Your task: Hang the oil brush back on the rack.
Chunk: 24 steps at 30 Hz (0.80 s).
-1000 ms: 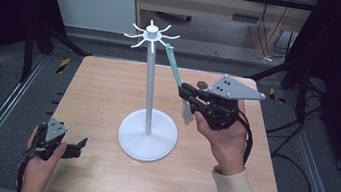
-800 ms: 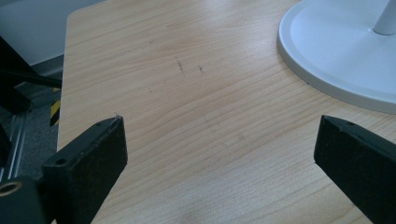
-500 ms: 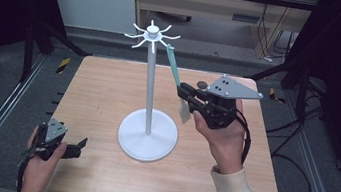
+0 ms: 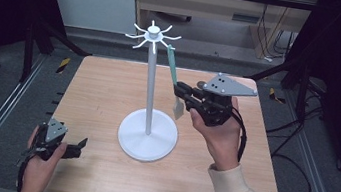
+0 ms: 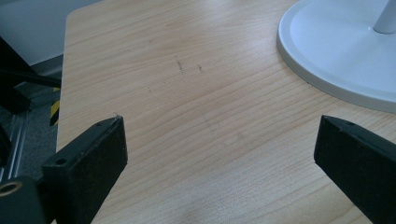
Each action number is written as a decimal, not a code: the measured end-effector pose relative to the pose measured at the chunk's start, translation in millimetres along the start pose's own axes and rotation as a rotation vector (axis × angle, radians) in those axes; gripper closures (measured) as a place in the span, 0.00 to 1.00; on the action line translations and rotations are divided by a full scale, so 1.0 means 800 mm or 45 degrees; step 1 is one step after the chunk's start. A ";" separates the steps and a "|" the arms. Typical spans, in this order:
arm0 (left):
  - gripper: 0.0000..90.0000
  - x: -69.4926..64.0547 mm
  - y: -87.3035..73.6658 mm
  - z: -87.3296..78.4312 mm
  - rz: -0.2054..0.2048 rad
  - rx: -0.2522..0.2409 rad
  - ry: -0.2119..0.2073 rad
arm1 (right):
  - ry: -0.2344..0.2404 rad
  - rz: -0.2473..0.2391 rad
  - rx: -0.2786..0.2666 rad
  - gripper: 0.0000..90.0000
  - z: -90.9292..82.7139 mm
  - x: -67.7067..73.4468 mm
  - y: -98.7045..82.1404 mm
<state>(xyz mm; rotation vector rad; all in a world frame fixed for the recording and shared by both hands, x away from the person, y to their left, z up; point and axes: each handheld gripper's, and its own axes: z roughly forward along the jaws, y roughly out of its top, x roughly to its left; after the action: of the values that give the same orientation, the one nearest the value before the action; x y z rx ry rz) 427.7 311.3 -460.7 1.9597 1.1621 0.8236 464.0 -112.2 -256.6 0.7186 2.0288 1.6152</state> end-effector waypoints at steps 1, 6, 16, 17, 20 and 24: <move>0.02 0.000 0.000 0.000 -0.001 0.000 0.000 | 0.000 -0.003 0.001 0.92 0.001 0.000 0.000; 0.02 0.001 0.000 0.000 -0.003 0.002 0.002 | 0.010 -0.001 0.006 0.94 0.008 0.000 -0.001; 0.03 0.001 0.000 0.000 -0.001 0.000 -0.001 | -0.066 -0.003 0.030 0.92 0.002 -0.004 -0.003; 0.03 0.001 0.000 0.000 -0.001 0.000 -0.001 | -0.096 -0.009 0.035 0.90 0.000 -0.005 -0.004; 0.03 0.001 0.000 0.001 0.001 0.000 -0.002 | -0.182 -0.014 0.062 0.84 -0.005 -0.010 -0.006; 0.03 0.001 0.000 0.001 0.003 0.000 -0.004 | -0.301 0.007 0.097 0.70 -0.011 -0.020 -0.011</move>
<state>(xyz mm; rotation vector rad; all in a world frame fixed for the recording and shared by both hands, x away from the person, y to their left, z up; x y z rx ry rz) 428.6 311.4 -460.8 1.9624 1.1581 0.8212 469.7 -130.4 -262.8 0.8983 1.9263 1.3893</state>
